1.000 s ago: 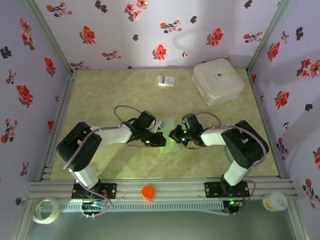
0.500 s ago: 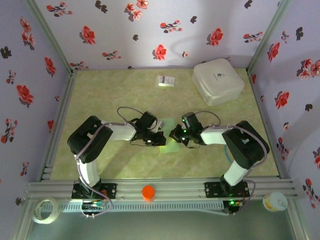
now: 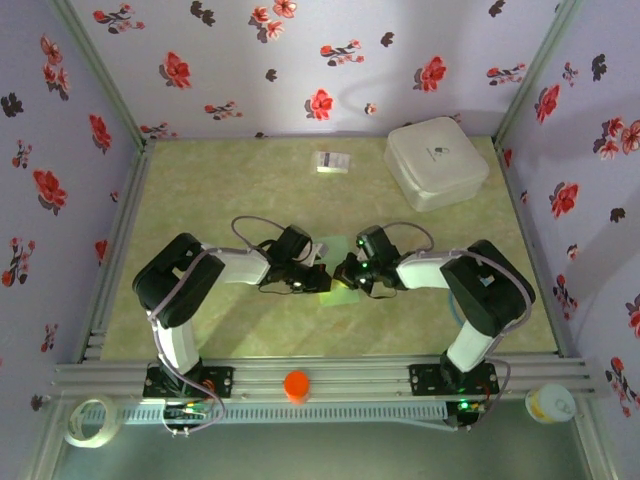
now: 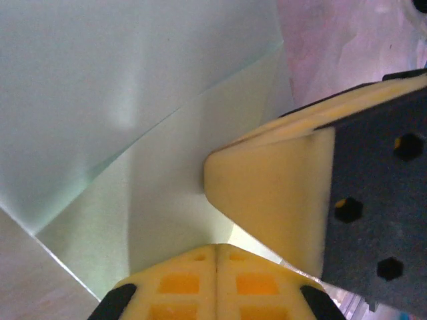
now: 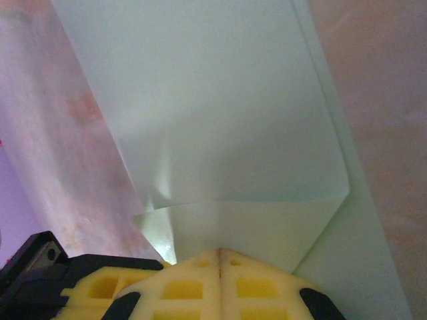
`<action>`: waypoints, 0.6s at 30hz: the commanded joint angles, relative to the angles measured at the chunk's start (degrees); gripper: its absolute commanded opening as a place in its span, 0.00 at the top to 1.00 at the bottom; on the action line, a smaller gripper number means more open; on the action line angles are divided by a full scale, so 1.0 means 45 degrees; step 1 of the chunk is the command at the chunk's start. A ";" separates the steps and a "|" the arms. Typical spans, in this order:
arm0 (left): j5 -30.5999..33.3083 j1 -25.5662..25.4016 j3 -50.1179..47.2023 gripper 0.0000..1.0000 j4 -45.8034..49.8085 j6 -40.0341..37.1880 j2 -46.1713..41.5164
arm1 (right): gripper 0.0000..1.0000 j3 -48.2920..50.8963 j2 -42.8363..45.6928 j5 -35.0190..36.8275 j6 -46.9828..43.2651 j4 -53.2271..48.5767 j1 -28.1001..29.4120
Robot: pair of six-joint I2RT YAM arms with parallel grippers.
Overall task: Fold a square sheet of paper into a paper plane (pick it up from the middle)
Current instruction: Fold the triangle a second time at the center of the table.
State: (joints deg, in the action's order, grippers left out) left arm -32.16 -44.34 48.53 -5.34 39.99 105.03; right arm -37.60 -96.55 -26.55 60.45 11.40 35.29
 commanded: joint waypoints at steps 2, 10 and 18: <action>0.0662 -0.0006 -0.0492 1.00 0.1646 -0.0155 0.0610 | 1.00 0.0449 -0.0403 0.0283 -0.0121 0.0030 -0.0598; 0.0503 -0.0019 -0.0561 1.00 0.1636 -0.0112 0.0974 | 1.00 0.0338 -0.0388 0.0004 -0.0144 0.0301 -0.1364; 0.0506 -0.0013 -0.0628 1.00 0.1622 -0.0120 0.0975 | 1.00 -0.0173 0.0093 0.1241 -0.0835 -0.1833 -0.1895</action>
State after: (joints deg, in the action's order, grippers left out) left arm -32.91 -44.18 48.53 -5.67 39.99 105.38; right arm -38.09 -96.73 -28.45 58.65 9.87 29.23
